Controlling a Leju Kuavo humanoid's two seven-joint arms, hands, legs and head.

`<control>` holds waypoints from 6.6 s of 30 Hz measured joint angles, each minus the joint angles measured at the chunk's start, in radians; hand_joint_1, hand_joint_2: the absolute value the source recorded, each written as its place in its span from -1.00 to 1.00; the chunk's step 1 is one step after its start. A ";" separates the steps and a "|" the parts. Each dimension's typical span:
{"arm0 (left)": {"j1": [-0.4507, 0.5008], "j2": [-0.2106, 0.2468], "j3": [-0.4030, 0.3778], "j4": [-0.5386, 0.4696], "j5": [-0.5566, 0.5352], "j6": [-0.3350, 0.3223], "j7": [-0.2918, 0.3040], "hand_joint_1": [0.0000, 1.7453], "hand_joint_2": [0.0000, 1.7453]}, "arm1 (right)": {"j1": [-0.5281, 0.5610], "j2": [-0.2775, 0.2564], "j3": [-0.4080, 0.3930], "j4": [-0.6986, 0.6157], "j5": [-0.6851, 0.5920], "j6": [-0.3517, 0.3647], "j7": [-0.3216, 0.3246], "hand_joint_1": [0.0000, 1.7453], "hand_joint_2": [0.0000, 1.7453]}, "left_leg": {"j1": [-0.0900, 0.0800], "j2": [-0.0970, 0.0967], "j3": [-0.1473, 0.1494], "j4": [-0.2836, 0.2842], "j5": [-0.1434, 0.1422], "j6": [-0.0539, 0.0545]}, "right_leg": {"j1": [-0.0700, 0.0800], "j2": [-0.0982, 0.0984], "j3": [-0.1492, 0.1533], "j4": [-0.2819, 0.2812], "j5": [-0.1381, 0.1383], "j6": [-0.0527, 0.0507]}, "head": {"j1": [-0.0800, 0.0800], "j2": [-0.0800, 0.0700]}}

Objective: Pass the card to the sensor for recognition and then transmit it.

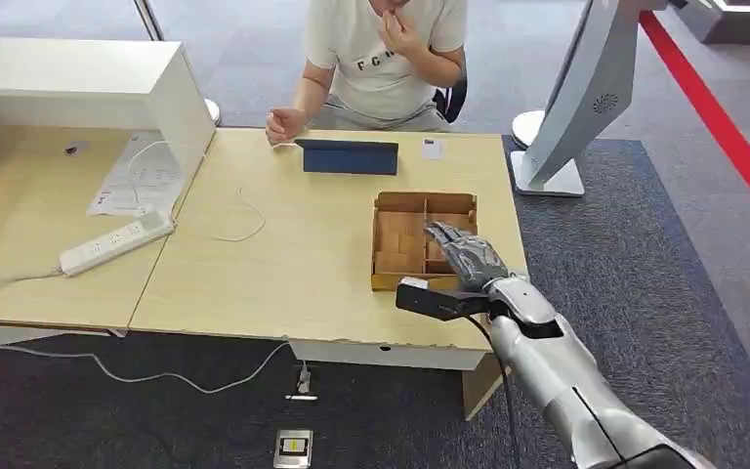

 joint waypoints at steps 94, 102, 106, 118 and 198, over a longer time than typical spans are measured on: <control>-0.065 -0.039 0.002 -0.003 -0.643 -0.063 -0.174 -1.00 -1.00 | -0.098 0.002 0.021 0.083 0.057 0.075 -0.039 -1.00 1.00 | 0.000 0.000 0.000 0.000 0.000 0.000 | 0.000 0.000 0.000 0.000 0.000 0.000 | 0.000 0.000; -0.068 -0.045 0.002 -0.004 -0.662 -0.063 -0.168 -1.00 -1.00 | -0.098 0.008 0.023 0.083 0.061 0.086 -0.052 -1.00 1.00 | 0.000 0.000 0.000 0.000 0.000 0.000 | 0.000 0.000 0.000 0.000 0.000 0.000 | 0.000 0.000; -0.071 -0.047 0.002 -0.004 -0.684 -0.063 -0.171 -1.00 -1.00 | -0.098 0.010 0.023 0.083 0.063 0.089 -0.053 -1.00 1.00 | 0.000 0.000 -0.001 0.000 0.000 0.000 | 0.000 0.000 0.000 0.000 0.000 0.000 | 0.000 0.000; -0.080 -0.057 0.006 -0.007 -0.778 -0.056 -0.187 -1.00 -1.00 | -0.098 0.015 0.026 0.082 0.074 0.096 -0.058 -1.00 1.00 | 0.000 -0.001 -0.001 0.000 0.000 0.000 | 0.000 0.000 0.000 0.000 0.000 0.000 | 0.000 0.000; -0.089 -0.068 0.056 -0.018 -1.222 -0.025 -0.278 -1.00 -1.00 | -0.072 0.007 0.027 0.082 0.098 0.076 -0.076 -1.00 -1.00 | 0.000 -0.001 -0.008 0.000 0.000 0.000 | 0.000 0.000 -0.004 0.001 0.000 0.000 | 0.000 0.000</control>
